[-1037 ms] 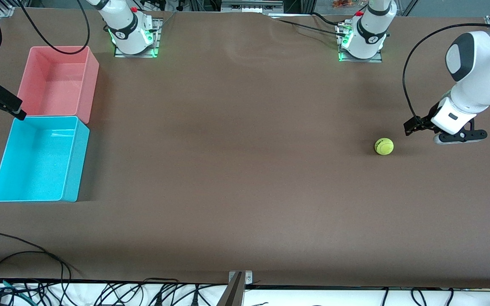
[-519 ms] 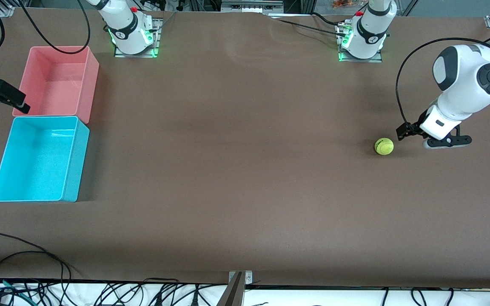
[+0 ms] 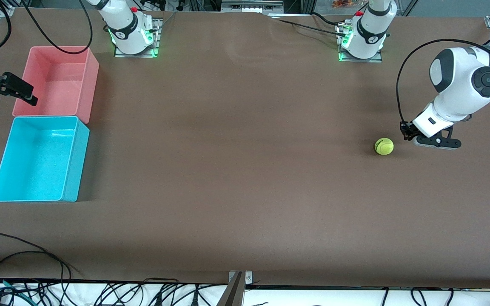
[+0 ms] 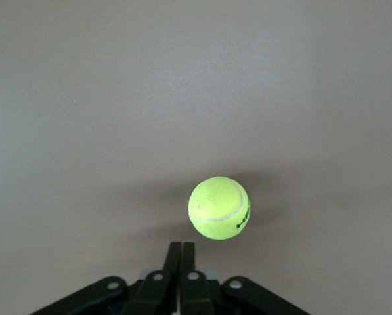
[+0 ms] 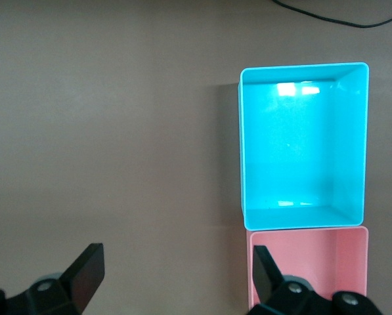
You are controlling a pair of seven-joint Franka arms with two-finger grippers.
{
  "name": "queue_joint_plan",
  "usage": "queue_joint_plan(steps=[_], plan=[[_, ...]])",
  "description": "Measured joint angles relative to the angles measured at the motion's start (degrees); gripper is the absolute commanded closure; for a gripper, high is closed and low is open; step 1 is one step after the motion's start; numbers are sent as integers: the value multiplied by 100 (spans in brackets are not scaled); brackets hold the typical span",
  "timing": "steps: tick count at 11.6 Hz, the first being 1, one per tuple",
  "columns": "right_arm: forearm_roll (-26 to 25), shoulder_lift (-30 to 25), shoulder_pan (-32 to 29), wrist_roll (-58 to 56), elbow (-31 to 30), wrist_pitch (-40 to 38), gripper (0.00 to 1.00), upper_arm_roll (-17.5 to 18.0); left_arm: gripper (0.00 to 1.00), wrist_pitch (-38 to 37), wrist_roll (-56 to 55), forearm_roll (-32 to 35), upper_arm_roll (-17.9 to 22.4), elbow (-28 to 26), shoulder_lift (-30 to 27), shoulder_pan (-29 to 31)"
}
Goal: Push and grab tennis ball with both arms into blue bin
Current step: 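Move the left gripper down beside the tennis ball, then push the tennis ball with the left gripper toward the bins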
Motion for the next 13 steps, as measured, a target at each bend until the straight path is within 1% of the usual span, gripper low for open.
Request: queue_joint_plan(steps=[2, 6, 12, 13], plan=[[0, 0, 0, 0, 0, -3, 0, 0, 100, -1, 1042, 5, 8, -6, 0, 96], [-1, 1, 0, 0, 0, -3, 0, 0, 100, 47, 3543, 11, 19, -22, 63, 282], [-2, 7, 0, 0, 0, -3, 0, 0, 100, 1024, 6901, 13, 101, -64, 693, 355], [-2, 7, 0, 0, 0, -3, 0, 0, 100, 1119, 7320, 13, 106, -67, 802, 359]])
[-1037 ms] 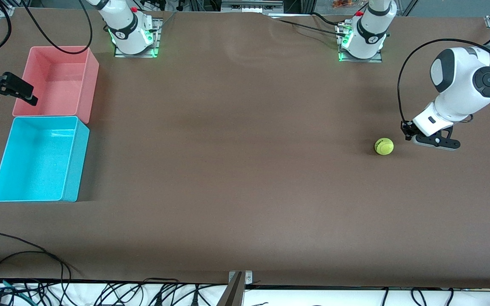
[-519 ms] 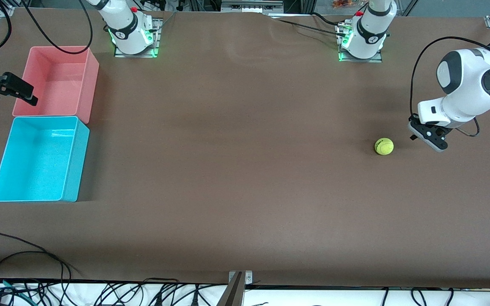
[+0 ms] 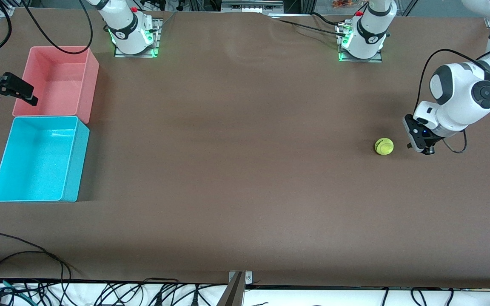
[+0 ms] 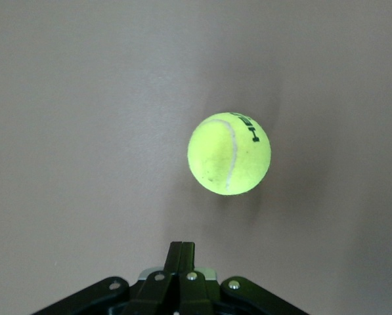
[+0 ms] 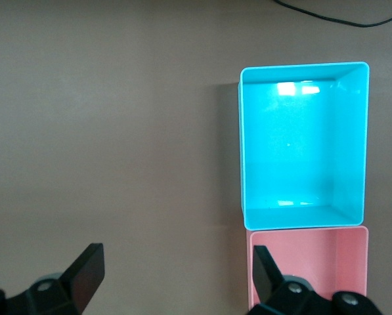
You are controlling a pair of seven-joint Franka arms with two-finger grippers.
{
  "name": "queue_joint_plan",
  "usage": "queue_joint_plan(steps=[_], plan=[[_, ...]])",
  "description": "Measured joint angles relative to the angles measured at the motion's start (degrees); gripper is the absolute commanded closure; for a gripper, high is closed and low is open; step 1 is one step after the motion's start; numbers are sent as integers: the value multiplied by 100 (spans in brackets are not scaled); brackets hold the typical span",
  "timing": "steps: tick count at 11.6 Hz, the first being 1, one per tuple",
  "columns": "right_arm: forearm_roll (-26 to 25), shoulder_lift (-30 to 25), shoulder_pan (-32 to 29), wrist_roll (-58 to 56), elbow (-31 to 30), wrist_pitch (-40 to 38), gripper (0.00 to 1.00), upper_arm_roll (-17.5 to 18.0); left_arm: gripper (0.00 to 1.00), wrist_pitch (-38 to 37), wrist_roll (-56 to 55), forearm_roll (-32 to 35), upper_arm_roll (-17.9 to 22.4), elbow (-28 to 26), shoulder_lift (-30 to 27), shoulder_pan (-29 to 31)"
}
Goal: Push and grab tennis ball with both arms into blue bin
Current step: 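Push the tennis ball with the left gripper toward the bins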
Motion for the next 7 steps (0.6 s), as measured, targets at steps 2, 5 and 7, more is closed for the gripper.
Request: queue_joint_plan(steps=[2, 5, 7], plan=[[0, 0, 0, 0, 0, 0, 0, 0, 100, 131, 455, 0, 6, -6, 207, 19], [0, 0, 0, 0, 0, 0, 0, 0, 100, 193, 765, -103, 6, -23, 405, 63], [0, 0, 0, 0, 0, 0, 0, 0, 100, 320, 1330, -706, 5, -44, 552, 66]])
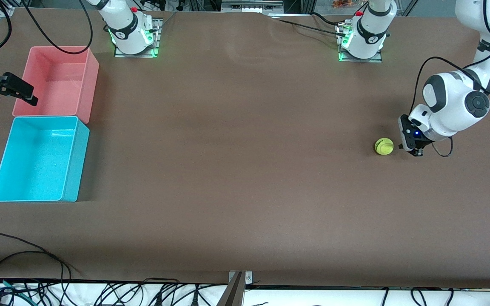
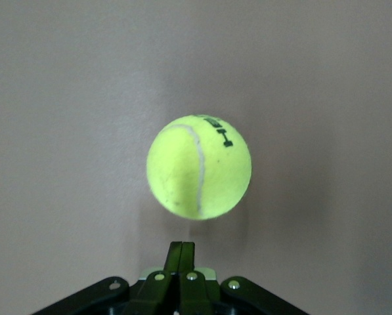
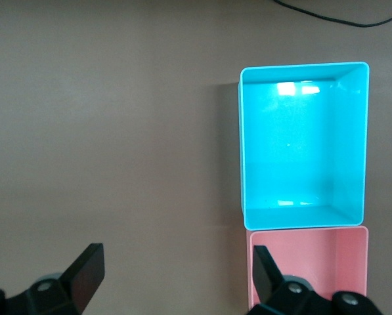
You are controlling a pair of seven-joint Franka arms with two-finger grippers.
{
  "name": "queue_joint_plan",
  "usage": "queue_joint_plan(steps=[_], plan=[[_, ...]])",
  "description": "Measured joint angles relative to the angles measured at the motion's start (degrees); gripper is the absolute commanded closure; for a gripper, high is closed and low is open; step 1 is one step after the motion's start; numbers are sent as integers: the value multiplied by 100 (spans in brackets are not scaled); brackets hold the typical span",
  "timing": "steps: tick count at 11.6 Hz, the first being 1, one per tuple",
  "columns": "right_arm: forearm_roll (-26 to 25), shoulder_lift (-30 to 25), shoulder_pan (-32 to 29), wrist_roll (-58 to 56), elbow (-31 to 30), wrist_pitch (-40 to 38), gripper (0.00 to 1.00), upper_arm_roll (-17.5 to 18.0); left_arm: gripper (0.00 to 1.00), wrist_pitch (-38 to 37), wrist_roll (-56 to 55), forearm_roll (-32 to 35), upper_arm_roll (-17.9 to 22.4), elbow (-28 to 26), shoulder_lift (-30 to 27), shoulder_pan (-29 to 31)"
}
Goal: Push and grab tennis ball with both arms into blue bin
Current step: 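Push the tennis ball with the left gripper toward the bins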
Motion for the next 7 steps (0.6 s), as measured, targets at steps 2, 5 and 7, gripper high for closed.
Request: queue_joint_plan(steps=[2, 5, 7], plan=[[0, 0, 0, 0, 0, 0, 0, 0, 100, 151, 325, -313, -2, -10, 208, 1], [0, 0, 0, 0, 0, 0, 0, 0, 100, 229, 345, -327, -5, -10, 313, 0], [0, 0, 0, 0, 0, 0, 0, 0, 100, 232, 345, -328, -7, -9, 313, -1]])
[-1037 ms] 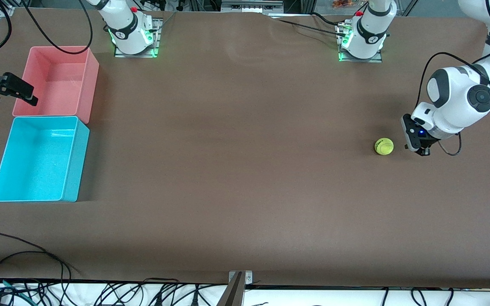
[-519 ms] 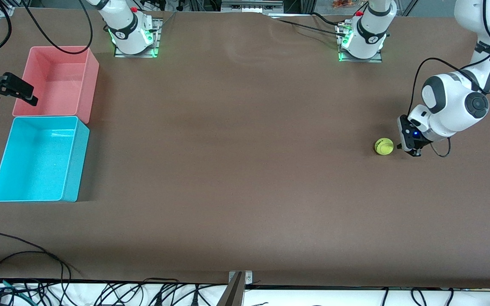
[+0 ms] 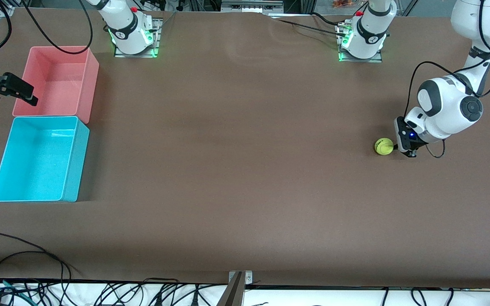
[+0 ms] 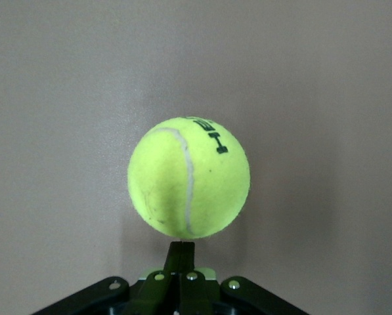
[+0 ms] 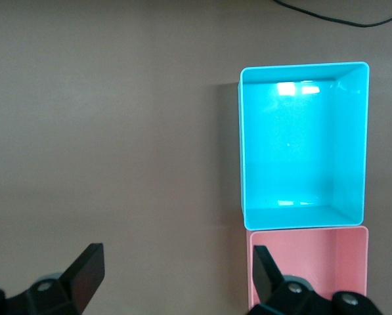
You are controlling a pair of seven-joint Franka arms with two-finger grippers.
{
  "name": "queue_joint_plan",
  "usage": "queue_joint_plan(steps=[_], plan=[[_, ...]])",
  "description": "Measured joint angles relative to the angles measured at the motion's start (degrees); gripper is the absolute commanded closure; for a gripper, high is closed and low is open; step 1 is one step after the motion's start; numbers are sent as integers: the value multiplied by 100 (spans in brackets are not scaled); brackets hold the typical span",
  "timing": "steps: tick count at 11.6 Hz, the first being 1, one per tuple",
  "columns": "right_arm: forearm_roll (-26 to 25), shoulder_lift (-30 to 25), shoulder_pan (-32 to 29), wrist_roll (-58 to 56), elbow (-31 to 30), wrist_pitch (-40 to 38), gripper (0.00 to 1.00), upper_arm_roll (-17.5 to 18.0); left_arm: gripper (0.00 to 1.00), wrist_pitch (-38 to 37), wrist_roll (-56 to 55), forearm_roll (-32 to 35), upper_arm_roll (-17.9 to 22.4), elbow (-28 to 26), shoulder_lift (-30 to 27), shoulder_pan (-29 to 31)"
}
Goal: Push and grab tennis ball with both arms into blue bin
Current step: 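Push the tennis ball with the left gripper toward the bins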
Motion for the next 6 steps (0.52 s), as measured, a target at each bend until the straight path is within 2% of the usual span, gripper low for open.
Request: queue_joint_plan(steps=[2, 4, 6], plan=[[0, 0, 0, 0, 0, 0, 0, 0, 100, 116, -37, -17, -19, 0, 37, -27], [0, 0, 0, 0, 0, 0, 0, 0, 100, 292, -641, -28, -143, 0, 155, -219], [-1, 0, 0, 0, 0, 0, 0, 1, 100, 386, -2420, 28, -818, 51, 217, -571]])
